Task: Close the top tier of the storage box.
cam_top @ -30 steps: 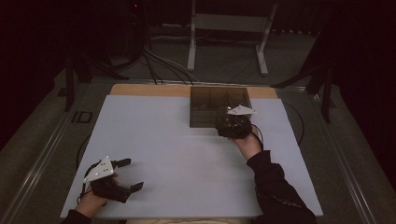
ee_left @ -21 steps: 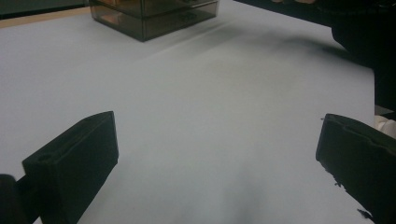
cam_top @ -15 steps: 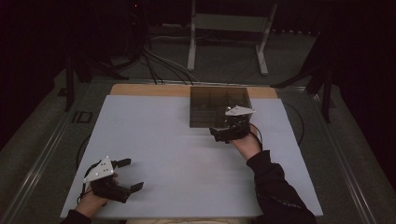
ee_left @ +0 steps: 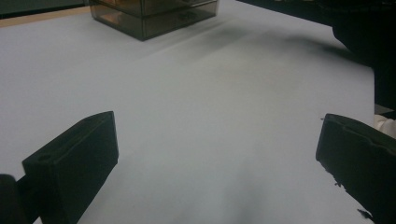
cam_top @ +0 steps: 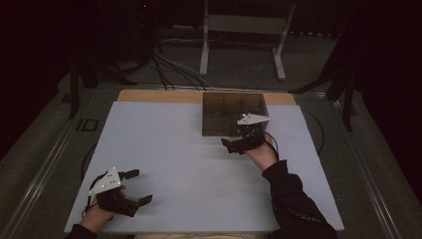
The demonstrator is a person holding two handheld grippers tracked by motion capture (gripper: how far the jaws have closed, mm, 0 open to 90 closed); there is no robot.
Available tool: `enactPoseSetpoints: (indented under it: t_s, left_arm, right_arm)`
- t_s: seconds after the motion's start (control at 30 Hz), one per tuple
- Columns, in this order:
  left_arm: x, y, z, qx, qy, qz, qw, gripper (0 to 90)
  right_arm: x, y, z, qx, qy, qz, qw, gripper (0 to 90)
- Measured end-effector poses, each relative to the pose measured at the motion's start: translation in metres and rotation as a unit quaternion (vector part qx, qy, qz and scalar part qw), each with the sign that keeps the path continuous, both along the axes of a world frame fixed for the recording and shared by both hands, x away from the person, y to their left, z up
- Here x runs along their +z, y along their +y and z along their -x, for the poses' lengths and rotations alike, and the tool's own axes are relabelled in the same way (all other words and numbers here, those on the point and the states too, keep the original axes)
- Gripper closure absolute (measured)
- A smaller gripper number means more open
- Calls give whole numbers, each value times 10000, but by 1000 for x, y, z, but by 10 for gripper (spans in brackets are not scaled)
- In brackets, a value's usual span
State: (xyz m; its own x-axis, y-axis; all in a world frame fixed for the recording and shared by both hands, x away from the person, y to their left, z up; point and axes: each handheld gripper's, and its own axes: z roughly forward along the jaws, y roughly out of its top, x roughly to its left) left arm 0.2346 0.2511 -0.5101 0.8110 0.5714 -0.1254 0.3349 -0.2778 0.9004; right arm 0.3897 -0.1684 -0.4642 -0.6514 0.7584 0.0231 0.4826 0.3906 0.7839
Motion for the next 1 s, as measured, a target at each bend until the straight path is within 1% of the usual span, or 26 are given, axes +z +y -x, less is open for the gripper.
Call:
enactPoseSetpoints:
  t_s: [0.07,0.13,0.2,0.37,0.63,0.73,0.77,1.0]
  left_arm:
    - [0,0,0,7,8,-6,10000,0]
    - [0,0,0,2,10,-7,10000,0]
    - [0,0,0,-3,1,-12,10000,0]
    - [0,0,0,4,15,-2,10000,0]
    - [0,0,0,-2,17,6,10000,0]
    - [0,0,0,-9,21,8,10000,0]
    - [0,0,0,-12,18,12,10000,0]
    - [0,0,0,-10,18,39,10000,0]
  right_arm:
    - [1,1,1,128,38,-44,9999,1]
    - [1,2,1,179,39,-69,9998,1]
    - [1,3,2,319,69,-164,9993,1]
    - [0,4,6,471,35,-195,9987,1]
    - [-6,5,13,775,16,-322,9965,1]
    - [-9,4,17,839,-24,-311,9960,1]
    - [-10,4,18,863,-32,-270,9959,1]
    - [-19,1,25,1011,-9,-187,9947,1]
